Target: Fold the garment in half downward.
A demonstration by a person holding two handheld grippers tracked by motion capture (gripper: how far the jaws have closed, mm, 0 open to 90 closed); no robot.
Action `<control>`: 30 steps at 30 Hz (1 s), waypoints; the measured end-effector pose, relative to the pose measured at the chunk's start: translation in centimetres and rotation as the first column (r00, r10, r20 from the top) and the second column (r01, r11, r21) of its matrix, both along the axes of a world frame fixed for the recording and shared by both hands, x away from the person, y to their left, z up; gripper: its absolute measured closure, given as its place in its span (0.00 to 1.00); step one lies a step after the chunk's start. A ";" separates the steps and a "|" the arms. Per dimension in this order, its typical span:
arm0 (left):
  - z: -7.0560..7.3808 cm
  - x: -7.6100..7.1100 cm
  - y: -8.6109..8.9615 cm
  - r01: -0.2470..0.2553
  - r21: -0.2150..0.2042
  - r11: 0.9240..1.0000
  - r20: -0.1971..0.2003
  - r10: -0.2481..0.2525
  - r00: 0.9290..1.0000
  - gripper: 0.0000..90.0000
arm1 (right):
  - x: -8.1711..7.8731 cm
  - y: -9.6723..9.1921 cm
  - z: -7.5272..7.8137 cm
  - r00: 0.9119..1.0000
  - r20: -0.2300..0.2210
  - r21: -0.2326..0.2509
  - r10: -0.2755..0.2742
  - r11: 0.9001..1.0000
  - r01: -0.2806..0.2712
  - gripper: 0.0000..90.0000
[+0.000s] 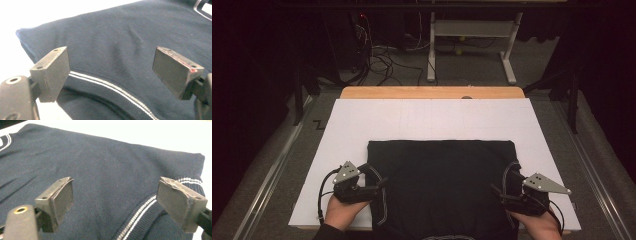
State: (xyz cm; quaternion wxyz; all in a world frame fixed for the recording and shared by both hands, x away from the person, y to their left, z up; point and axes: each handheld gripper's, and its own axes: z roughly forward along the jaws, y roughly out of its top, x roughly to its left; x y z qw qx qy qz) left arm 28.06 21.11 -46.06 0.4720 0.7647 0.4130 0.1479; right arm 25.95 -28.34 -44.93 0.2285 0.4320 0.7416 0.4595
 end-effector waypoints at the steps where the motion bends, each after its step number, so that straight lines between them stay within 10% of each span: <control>1: 0.0 0.1 0.1 -0.008 -0.006 1.000 0.002 0.008 1.000 0.12 | 0.1 0.1 0.1 1.000 0.003 0.003 0.003 1.000 -0.003 0.11; 10: 0.4 0.7 1.1 -0.037 -0.007 0.999 -0.004 0.037 0.999 0.00 | 0.5 1.3 1.0 0.999 0.041 0.000 -0.018 1.000 0.018 0.00; 30: 2.2 4.0 2.6 -0.046 -0.037 0.998 0.001 0.046 0.999 0.00 | 0.9 8.4 3.1 0.987 0.069 -0.007 0.143 0.990 -0.143 0.00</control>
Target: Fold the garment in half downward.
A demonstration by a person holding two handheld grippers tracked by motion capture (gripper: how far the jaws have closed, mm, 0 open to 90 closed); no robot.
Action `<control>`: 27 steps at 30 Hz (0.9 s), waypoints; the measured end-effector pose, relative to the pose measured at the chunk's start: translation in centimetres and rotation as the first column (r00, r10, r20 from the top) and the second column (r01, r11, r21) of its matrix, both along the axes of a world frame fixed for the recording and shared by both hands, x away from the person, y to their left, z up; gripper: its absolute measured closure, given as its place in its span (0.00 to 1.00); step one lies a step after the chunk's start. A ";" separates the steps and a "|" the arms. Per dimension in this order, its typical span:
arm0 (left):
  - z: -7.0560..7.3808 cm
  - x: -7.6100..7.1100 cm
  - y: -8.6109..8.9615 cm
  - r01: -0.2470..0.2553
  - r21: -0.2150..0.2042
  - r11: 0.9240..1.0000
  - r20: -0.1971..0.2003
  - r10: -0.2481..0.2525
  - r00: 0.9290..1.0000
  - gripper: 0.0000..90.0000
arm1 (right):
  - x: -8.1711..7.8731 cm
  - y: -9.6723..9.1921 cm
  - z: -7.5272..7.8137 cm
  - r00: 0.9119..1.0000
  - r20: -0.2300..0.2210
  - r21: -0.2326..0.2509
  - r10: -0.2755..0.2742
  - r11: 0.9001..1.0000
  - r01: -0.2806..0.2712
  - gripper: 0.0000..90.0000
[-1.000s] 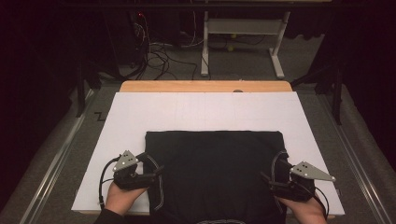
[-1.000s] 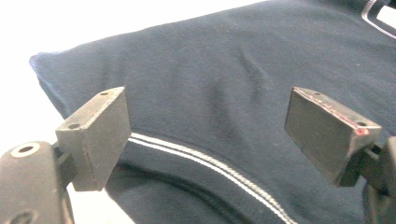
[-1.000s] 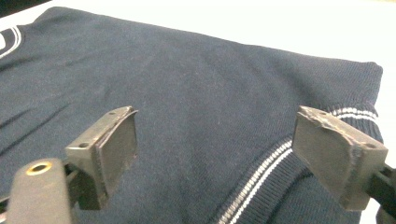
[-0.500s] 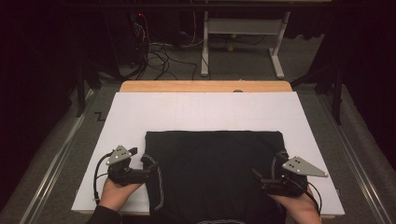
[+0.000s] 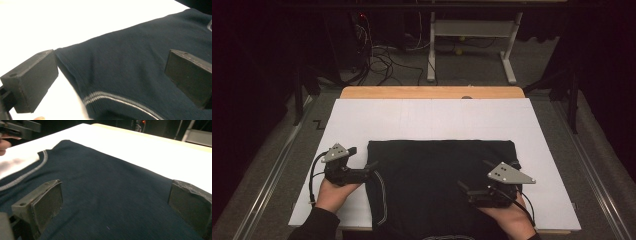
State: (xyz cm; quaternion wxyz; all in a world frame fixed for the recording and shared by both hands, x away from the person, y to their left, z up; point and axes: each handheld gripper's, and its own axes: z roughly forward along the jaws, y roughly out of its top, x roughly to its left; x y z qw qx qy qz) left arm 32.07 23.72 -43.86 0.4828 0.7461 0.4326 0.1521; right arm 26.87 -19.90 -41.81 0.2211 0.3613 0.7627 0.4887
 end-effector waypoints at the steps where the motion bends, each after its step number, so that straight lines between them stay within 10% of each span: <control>1: 0.2 0.2 0.0 -0.001 -0.005 1.000 0.000 0.001 1.000 0.00 | 0.1 0.4 0.1 1.000 -0.003 0.003 0.007 1.000 -0.007 0.00; 18: 3.0 2.9 0.6 -0.002 0.003 1.000 0.005 0.002 1.000 0.00 | -0.2 8.4 -1.1 0.986 -0.045 -0.021 0.158 0.987 -0.159 0.00; 27: 1.6 5.2 1.2 -0.020 0.029 0.999 -0.046 0.021 0.999 0.00 | -0.5 11.5 -1.7 0.974 -0.067 -0.021 0.217 0.976 -0.219 0.00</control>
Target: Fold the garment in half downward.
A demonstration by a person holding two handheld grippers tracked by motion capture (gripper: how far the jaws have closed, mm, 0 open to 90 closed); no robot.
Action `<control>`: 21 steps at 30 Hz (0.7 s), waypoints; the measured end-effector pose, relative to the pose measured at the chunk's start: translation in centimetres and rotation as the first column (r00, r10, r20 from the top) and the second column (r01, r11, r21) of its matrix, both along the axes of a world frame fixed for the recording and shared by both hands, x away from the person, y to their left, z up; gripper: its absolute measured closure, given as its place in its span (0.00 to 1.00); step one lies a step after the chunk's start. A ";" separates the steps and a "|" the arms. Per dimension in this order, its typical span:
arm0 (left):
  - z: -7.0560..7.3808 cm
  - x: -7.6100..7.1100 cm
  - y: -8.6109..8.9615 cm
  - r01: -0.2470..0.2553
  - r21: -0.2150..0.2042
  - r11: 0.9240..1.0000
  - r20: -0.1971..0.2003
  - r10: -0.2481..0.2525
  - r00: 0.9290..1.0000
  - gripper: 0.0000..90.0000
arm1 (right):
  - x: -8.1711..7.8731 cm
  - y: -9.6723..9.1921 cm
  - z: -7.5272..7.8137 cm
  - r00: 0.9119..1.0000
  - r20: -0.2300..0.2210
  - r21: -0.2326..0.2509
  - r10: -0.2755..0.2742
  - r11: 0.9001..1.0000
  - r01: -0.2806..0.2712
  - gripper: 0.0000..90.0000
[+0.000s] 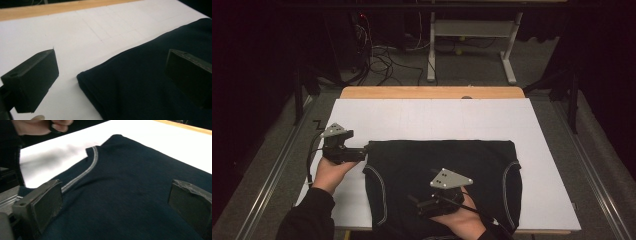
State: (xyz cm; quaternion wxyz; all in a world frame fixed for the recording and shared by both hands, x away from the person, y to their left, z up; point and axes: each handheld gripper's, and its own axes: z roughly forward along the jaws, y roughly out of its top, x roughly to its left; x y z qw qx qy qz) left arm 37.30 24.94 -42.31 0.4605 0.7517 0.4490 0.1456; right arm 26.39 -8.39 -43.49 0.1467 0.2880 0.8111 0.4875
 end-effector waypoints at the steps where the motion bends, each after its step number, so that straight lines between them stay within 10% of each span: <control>1: -0.2 0.2 0.0 -0.001 -0.001 1.000 -0.004 0.001 1.000 0.00 | 0.0 0.3 0.0 1.000 0.001 -0.002 0.006 1.000 -0.006 0.00; 12: -5.0 4.2 -0.6 -0.016 0.041 0.999 -0.168 0.023 0.986 0.01 | -0.8 1.4 -0.3 1.000 -0.012 -0.026 0.018 0.999 -0.018 0.00; 21: -5.8 4.4 -1.6 -0.005 0.108 0.994 -0.175 0.024 0.984 0.15 | -1.0 1.0 -0.7 1.000 -0.024 -0.039 0.001 0.999 -0.002 0.00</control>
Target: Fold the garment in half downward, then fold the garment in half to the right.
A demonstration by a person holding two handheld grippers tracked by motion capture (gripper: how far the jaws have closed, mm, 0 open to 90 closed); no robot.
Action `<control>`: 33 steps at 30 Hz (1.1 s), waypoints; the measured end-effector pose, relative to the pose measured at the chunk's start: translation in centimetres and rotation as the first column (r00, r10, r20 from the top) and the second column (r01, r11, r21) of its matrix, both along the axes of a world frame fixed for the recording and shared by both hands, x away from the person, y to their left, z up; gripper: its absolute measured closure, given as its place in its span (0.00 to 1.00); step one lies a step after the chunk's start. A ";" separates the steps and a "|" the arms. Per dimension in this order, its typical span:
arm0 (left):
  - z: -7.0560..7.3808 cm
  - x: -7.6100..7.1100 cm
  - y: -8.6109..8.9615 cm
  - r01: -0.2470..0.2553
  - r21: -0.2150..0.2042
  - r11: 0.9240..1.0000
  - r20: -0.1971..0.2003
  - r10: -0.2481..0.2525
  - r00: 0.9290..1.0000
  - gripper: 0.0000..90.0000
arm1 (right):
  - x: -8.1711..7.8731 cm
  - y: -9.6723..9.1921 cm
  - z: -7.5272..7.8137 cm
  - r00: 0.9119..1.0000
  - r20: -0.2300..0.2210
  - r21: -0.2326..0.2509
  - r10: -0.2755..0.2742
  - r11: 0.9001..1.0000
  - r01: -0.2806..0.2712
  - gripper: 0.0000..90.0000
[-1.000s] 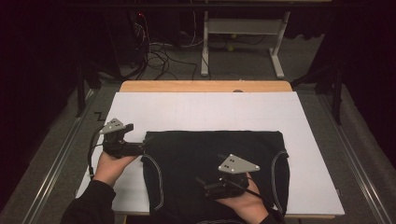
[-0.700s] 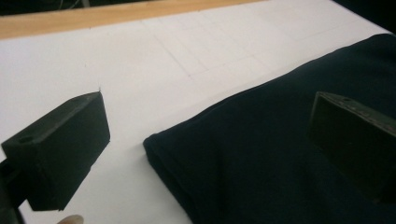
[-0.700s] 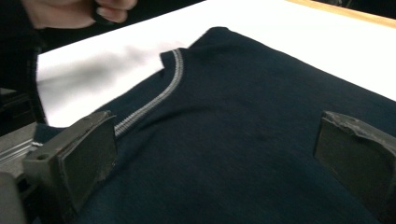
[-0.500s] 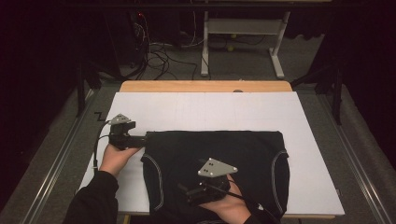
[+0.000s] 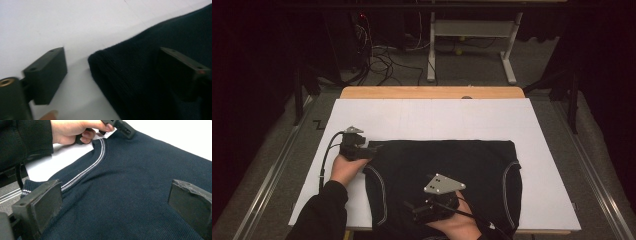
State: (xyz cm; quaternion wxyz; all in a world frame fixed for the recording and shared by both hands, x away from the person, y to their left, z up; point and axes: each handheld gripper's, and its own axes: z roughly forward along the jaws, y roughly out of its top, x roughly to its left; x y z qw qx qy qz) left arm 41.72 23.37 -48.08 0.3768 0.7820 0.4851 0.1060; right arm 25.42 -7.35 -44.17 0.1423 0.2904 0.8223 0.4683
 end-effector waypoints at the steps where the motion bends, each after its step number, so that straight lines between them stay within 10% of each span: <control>1: 0.0 -0.1 -0.4 -0.002 0.031 1.000 0.004 0.002 1.000 0.18 | 0.0 0.0 0.0 1.000 0.000 -0.001 -0.001 1.000 0.001 0.00; 3: 0.0 -0.4 -1.1 -0.002 0.102 0.995 0.029 -0.001 1.000 0.24 | 0.0 0.0 -0.1 1.000 0.000 -0.003 -0.006 1.000 0.006 0.00; 17: -0.2 -0.8 -1.1 0.035 0.041 0.999 0.044 -0.037 0.998 0.73 | -0.3 2.7 -0.6 0.999 -0.031 -0.006 0.040 0.999 -0.040 0.01; 33: -0.2 -1.0 -1.0 0.034 0.029 0.999 0.046 -0.035 0.998 0.77 | -1.8 7.1 -2.1 0.984 -0.090 -0.064 0.154 0.985 -0.160 0.10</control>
